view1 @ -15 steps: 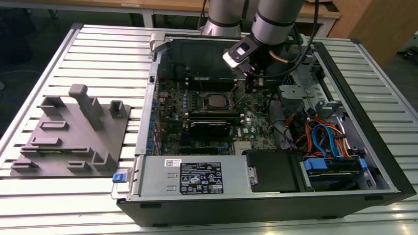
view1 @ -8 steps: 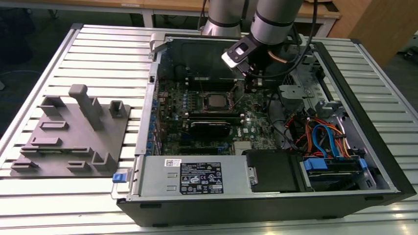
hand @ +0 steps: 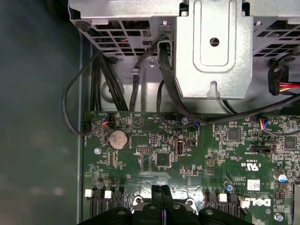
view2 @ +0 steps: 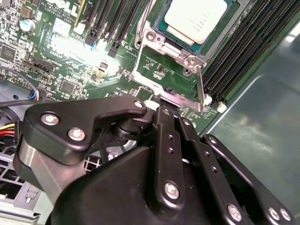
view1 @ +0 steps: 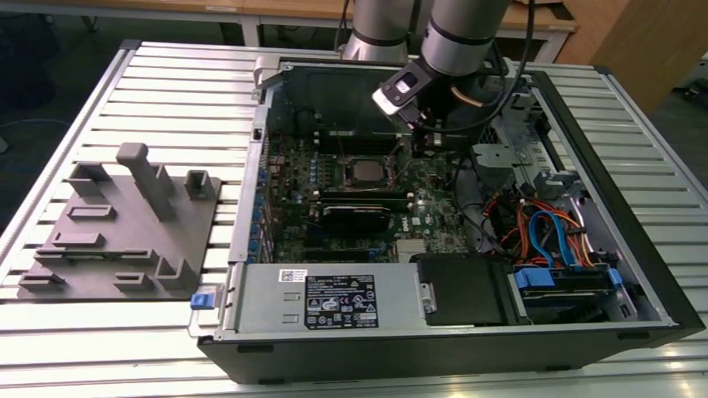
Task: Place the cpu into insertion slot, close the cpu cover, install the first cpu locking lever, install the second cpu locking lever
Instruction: 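Close the cpu cover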
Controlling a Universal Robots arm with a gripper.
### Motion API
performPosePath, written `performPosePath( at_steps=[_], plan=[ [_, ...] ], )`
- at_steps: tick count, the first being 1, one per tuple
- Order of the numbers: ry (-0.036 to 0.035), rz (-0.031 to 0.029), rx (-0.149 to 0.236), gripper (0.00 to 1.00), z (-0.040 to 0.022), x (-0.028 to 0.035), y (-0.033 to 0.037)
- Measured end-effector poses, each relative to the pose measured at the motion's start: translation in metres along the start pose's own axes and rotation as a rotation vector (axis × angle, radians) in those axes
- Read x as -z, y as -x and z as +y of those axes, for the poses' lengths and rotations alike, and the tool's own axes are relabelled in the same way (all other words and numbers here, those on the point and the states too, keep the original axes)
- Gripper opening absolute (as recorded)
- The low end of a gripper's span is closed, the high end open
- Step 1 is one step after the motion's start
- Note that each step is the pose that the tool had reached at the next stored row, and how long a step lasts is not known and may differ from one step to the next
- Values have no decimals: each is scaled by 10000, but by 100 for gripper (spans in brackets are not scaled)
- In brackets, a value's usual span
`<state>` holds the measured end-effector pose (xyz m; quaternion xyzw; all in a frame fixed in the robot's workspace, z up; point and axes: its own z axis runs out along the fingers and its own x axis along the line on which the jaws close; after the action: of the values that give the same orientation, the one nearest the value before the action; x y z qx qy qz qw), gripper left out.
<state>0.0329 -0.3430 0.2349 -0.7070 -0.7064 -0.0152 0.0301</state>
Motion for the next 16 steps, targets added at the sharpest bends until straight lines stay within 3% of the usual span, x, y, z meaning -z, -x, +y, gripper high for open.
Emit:
performPosePath(
  at_steps=[16],
  plan=[
    [0, 0, -2, 11, -24, -2, 0]
  ],
)
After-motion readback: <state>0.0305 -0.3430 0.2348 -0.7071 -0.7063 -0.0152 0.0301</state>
